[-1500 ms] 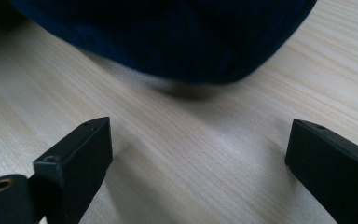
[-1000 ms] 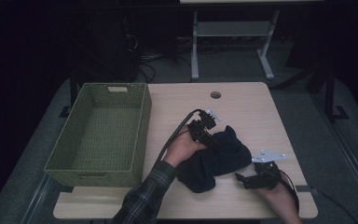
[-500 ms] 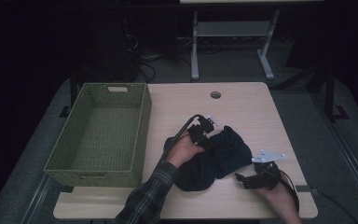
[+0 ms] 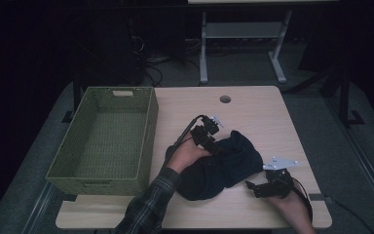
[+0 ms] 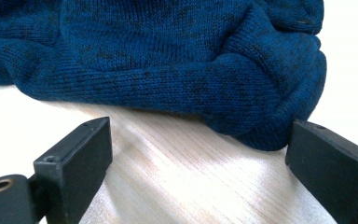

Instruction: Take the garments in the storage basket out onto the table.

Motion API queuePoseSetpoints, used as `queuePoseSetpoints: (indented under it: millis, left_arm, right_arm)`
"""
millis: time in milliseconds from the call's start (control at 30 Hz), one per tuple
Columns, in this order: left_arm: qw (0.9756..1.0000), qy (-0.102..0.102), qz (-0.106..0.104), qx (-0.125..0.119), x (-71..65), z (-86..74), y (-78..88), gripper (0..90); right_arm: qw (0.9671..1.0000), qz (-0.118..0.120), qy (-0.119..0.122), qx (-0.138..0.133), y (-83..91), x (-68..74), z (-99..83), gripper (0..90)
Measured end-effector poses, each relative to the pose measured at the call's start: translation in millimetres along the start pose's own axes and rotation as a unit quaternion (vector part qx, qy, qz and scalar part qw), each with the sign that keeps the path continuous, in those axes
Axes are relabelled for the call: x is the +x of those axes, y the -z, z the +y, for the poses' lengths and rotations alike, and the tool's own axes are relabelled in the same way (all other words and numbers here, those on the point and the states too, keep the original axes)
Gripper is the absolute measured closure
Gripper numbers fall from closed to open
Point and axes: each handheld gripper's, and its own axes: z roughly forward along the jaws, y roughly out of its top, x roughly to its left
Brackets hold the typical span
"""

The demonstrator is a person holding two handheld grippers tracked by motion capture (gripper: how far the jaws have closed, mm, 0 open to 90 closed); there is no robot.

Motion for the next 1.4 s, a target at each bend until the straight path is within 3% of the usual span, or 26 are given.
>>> queuePoseSetpoints:
  millis: [100, 233, 367, 633, 967, 1100, 1400]
  left_arm:
    - [0.9999, -0.007, 0.006, -0.005, -1.0, -0.3, 13.7, 32.1]
    - [1.0, -0.003, -0.004, -0.005, -3.2, -6.7, 29.6, 34.9]
    - [1.0, -0.007, -0.003, -0.004, -8.5, -17.9, 39.9, 51.9]
    - [0.9998, 0.007, 0.019, 0.004, -16.3, -47.8, 55.7, 89.7]
    - [0.9992, -0.001, 0.027, 0.029, -38.0, -89.0, 50.3, 89.7]
    - [0.9987, 0.006, 0.036, 0.035, -43.7, -104.3, 44.0, 89.4]
    - [0.9973, 0.005, 0.034, 0.066, -48.2, -122.5, 27.2, 88.2]
  right_arm:
    - [1.0, 0.0, 0.0, 0.0, 0.0, 0.1, 0.0, 6.9]
    - [1.0, 0.0, 0.001, 0.0, 0.0, -0.1, 0.0, 6.9]
    - [1.0, 0.0, 0.0, 0.0, 0.0, 0.0, 0.0, 6.9]
    - [1.0, 0.0, 0.001, 0.0, 0.0, 0.0, 0.0, 6.9]
    - [1.0, 0.0, 0.0, 0.0, 0.0, 0.0, 0.0, 6.9]
    - [1.0, 0.0, 0.001, 0.0, 0.0, -0.1, 0.0, 6.9]
    - [1.0, 0.0, 0.001, 0.002, 0.5, -0.4, 0.1, 7.0]
